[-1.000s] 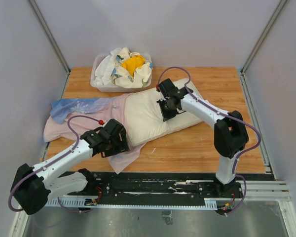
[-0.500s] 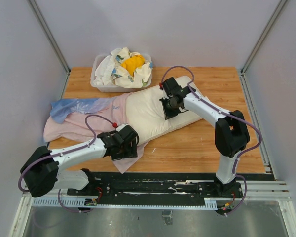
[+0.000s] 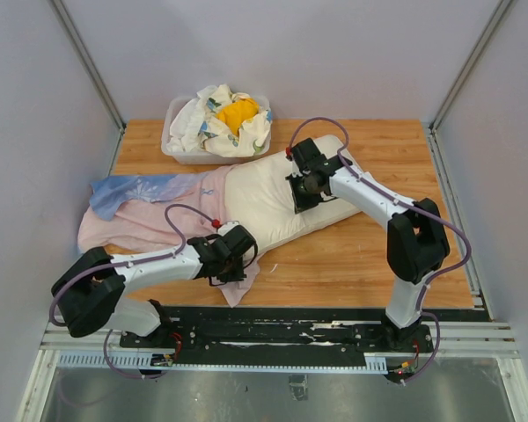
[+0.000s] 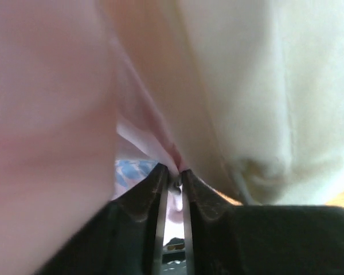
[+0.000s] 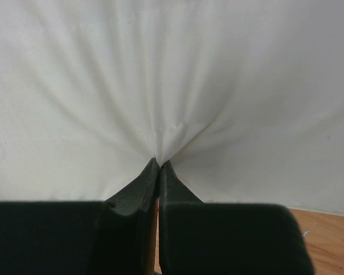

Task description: Put the pillow into the pillowcase

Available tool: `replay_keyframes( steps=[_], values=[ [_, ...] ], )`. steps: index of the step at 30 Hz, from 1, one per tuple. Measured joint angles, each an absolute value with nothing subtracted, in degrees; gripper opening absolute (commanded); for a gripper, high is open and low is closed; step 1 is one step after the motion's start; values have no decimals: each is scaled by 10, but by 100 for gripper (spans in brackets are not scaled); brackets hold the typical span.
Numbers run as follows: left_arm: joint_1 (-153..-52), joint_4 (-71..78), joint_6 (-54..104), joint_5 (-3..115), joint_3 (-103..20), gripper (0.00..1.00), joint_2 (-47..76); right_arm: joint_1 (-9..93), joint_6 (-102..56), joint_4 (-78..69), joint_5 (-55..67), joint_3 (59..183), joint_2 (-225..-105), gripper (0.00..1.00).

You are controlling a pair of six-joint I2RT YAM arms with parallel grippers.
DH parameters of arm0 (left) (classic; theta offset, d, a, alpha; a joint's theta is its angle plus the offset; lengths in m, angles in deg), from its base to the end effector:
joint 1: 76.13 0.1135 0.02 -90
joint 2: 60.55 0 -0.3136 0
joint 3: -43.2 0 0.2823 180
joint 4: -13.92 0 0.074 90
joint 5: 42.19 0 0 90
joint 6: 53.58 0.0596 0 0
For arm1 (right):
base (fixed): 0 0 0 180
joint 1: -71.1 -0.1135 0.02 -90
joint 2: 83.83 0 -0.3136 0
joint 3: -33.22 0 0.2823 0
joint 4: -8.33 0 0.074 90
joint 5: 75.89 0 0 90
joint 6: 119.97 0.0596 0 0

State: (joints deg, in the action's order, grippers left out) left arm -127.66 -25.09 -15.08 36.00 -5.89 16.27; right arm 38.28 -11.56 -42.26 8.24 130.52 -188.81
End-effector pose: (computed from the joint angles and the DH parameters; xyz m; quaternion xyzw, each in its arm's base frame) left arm 0.1655 -0.1886 0.1659 -0.0205 0.9743 -0.0943 0.2037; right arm 0.3756 0.2495 0.2654 -0.1344 0.9513 0.1624 0.2249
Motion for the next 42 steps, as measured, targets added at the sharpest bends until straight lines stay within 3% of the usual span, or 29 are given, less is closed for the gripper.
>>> replay_keyframes(
  steps=[1,2,9,21,23,29,36,42],
  values=[
    [-1277,-247,-151,360,-59,1,165,383,-116,-422,82,1303,-1887,1],
    [-1277,-243,-151,360,-59,0,169,383,-116,-421,83,1302,-1886,1],
    [-1297,-238,-154,365,-84,0,192,383,-116,-417,93,1291,-1875,1],
    [-1357,-221,-137,405,-274,1,320,410,-119,-430,133,1278,-1852,1],
    [-1357,-220,-133,412,-283,8,330,414,-119,-429,135,1270,-1846,1],
    [-1358,-232,-128,411,-284,52,321,415,-118,-416,135,1246,-1841,1],
    [-1359,-314,-132,347,-284,56,227,415,-118,-410,132,1240,-1841,1],
    [-1359,-396,-137,252,-282,53,184,415,-115,-404,130,1234,-1841,1]
  ],
)
